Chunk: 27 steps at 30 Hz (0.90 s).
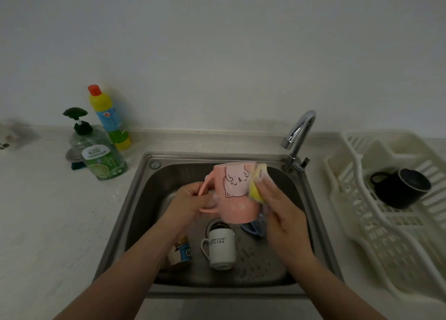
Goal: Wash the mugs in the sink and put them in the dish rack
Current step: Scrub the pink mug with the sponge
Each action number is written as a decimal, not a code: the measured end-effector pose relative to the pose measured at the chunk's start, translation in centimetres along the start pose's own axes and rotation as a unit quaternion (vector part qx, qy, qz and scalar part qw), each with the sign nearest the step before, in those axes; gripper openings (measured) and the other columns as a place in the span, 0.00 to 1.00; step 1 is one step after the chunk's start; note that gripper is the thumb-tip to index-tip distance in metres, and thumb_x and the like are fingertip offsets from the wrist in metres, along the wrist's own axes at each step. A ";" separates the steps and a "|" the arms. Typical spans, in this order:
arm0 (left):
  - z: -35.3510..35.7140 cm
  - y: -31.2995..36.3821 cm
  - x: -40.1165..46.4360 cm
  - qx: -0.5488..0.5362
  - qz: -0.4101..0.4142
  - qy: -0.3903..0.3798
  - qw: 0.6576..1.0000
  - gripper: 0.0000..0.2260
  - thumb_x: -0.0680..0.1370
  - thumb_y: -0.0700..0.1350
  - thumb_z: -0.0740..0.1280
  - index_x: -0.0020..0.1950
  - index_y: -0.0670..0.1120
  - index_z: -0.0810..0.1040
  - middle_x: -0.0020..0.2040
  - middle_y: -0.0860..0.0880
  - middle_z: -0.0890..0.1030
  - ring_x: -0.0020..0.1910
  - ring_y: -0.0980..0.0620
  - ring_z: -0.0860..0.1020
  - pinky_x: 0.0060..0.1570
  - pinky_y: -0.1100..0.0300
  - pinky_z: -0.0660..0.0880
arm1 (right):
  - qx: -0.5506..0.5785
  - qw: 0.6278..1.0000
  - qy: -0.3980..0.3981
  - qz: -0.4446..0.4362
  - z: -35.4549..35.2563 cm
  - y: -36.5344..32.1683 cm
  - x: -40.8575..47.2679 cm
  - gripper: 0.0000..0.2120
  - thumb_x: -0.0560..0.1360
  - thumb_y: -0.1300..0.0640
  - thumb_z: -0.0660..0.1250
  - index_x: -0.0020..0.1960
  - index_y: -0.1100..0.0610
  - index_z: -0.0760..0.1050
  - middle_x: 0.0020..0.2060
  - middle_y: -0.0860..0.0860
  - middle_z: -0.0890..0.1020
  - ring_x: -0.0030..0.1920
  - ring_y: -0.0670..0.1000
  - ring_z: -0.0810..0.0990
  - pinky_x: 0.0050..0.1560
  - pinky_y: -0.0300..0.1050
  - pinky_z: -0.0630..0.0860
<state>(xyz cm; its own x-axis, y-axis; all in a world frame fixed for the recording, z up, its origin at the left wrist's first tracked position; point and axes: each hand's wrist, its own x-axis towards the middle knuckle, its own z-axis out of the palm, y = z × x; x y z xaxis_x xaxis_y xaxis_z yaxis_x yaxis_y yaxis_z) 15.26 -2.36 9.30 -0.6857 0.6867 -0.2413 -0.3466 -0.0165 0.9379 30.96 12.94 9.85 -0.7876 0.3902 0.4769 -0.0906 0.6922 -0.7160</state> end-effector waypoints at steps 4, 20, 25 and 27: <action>0.1 -0.1 -0.3 0.013 0.003 -0.026 1.000 0.19 0.69 0.39 0.74 0.56 0.30 0.77 0.52 0.34 0.82 0.47 0.42 0.82 0.47 0.53 0.82 | -0.037 0.999 -0.012 -0.038 -0.5 0.4 -1.3 0.20 0.78 0.63 0.56 0.69 0.60 0.71 0.71 0.53 0.69 0.73 0.46 0.66 0.71 0.37 0.62; 1.3 -1.8 -2.1 0.253 0.239 0.051 0.936 0.01 0.67 0.42 0.74 0.36 0.47 0.85 0.60 0.52 0.82 0.64 0.58 0.77 0.55 0.68 0.76 | -0.166 0.975 -0.129 -0.064 -3.4 -2.3 1.7 0.25 0.73 0.67 0.62 0.68 0.53 0.74 0.68 0.48 0.73 0.70 0.47 0.69 0.68 0.51 0.69; 1.6 -3.5 -2.0 0.295 0.239 0.088 0.921 0.04 0.69 0.35 0.74 0.43 0.36 0.84 0.63 0.57 0.79 0.62 0.62 0.77 0.54 0.70 0.75 | -0.141 0.964 -0.223 0.038 -2.7 -3.2 6.3 0.18 0.78 0.62 0.60 0.66 0.53 0.77 0.66 0.50 0.76 0.66 0.50 0.74 0.69 0.51 0.69; 1.2 -3.4 -2.0 0.287 0.248 0.105 0.919 0.05 0.69 0.37 0.75 0.44 0.41 0.86 0.64 0.55 0.79 0.60 0.64 0.78 0.53 0.71 0.75 | -0.146 0.961 -0.234 0.007 -3.1 -4.1 5.3 0.21 0.74 0.55 0.56 0.63 0.55 0.79 0.64 0.50 0.78 0.65 0.49 0.75 0.69 0.50 0.69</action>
<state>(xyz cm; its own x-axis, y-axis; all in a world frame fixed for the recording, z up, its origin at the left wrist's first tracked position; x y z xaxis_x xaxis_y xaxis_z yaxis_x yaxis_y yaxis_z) 18.56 -2.78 6.93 -0.7981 0.5413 0.2646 0.3948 0.1380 0.9083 28.99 14.06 16.86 -0.9815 0.1321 0.1383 0.0430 0.8570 -0.5136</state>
